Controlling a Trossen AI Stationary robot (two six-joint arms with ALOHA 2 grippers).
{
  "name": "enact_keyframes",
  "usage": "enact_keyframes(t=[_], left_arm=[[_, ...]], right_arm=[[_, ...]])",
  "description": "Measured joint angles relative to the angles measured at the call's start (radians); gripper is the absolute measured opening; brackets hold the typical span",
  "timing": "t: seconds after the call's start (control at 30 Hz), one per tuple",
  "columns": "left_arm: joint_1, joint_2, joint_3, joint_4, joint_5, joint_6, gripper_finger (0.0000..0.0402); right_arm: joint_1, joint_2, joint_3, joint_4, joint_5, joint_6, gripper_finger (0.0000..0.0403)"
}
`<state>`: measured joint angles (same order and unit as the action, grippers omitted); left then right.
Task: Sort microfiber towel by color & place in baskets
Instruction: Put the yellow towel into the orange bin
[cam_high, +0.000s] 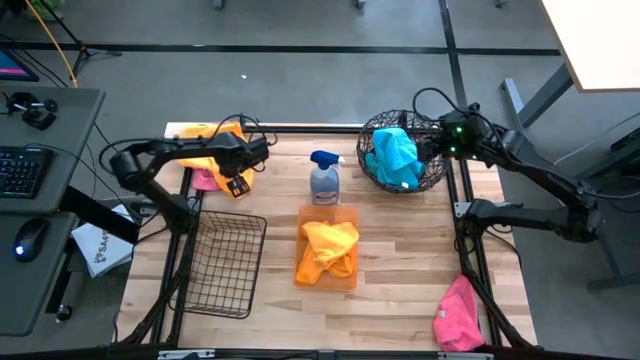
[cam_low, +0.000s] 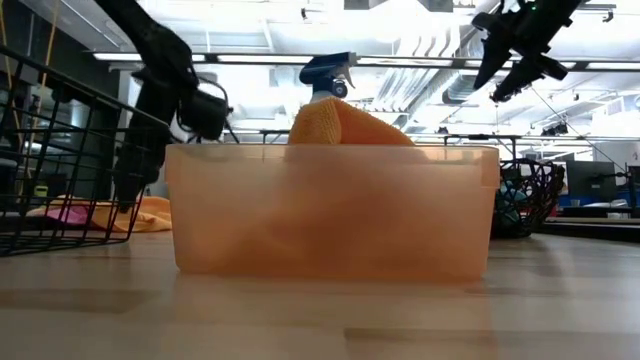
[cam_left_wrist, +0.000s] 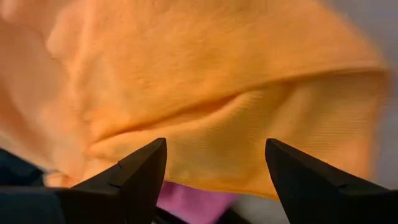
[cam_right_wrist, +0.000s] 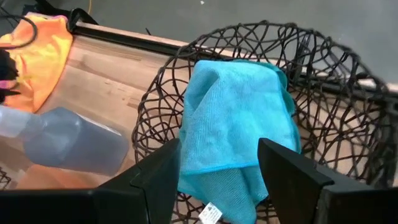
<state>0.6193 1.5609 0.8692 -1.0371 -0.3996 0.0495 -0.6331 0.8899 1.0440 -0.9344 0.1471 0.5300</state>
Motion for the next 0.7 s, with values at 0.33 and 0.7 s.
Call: enact_keyframes(t=[0.33, 0.7], left_arm=[[0.029, 0.083, 0.0, 0.031, -0.077, 0.122, 0.0194], [0.021, -0.058, 0.092, -0.04, -0.094, 0.076, 0.0003]], right_arm=[[0.001, 0.041, 0.0, 0.0, -0.032, 0.039, 0.0211], [0.001, 0.039, 0.0, 0.005, -0.034, 0.014, 0.0211]])
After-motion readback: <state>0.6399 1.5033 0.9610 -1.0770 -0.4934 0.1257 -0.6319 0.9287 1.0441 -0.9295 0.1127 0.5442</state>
